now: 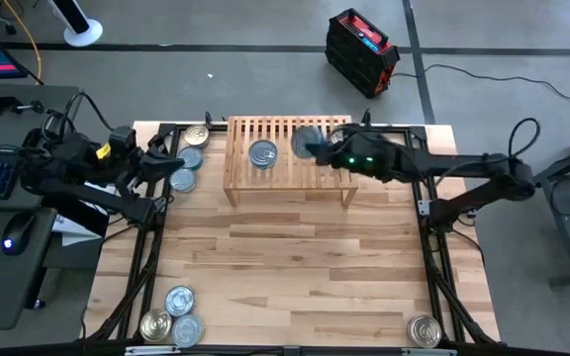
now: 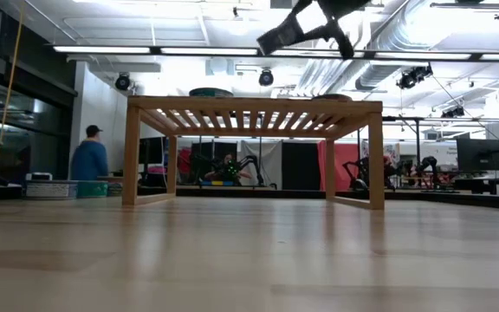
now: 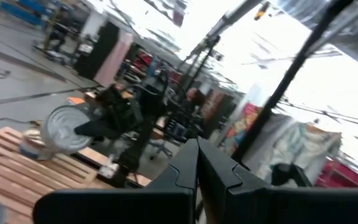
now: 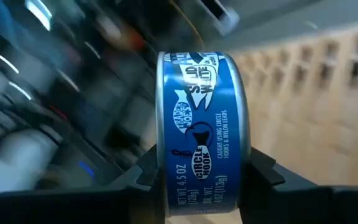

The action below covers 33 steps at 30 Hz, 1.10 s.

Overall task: Stack canned seafood by type on shelf
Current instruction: Put the blue tuna can on the shelf

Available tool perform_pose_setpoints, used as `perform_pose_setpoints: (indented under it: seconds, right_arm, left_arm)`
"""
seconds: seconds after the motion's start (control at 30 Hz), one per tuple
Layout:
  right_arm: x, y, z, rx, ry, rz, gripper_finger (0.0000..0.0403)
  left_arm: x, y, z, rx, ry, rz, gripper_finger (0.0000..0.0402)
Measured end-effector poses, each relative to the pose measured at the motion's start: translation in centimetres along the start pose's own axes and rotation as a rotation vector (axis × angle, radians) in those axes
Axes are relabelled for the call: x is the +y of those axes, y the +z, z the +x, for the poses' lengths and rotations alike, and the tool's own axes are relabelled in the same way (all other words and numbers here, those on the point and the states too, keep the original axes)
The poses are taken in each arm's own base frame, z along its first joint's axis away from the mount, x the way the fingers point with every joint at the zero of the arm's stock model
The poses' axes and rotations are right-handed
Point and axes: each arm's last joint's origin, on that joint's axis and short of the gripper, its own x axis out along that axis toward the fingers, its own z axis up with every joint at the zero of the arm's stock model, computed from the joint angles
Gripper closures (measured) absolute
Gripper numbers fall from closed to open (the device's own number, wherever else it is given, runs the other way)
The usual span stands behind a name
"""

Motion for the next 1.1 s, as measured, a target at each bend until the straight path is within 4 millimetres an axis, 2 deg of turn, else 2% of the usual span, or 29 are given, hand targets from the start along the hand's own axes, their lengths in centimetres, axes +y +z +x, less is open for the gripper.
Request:
perform_pose_setpoints:
  seconds: [0.17,0.3,0.4,0.6,0.87,1.1]
  right_arm:
    - [-2.6,-2.4,2.8,-0.098,-0.071,0.146,0.0291]
    - [-2.1,-3.3,4.9,-0.102,-0.102,0.188,0.0291]
    - [-2.0,-3.4,5.9,-0.106,-0.189,0.171,0.0291]
    - [-1.5,-2.4,5.4,-0.055,-0.374,0.104,0.0289]
    - [-1.3,-1.6,5.2,0.003,-0.411,0.106,0.0183]
    - [-2.2,-1.9,4.9,0.089,-0.477,0.093,0.0167]
  left_arm:
    - [0.1,0.1,0.0,-0.025,0.047,0.0,0.0402]
    - [0.1,0.1,0.0,-0.025,0.048,-0.015,0.0402]
    - [0.1,0.1,0.0,-0.026,0.047,-0.025,0.0401]
    - [0.1,0.1,0.0,-0.026,0.048,-0.019,0.0401]
    - [0.2,0.0,0.0,-0.02,0.051,0.01,0.0401]
    - [0.2,0.0,0.0,-0.019,0.051,0.013,0.0402]
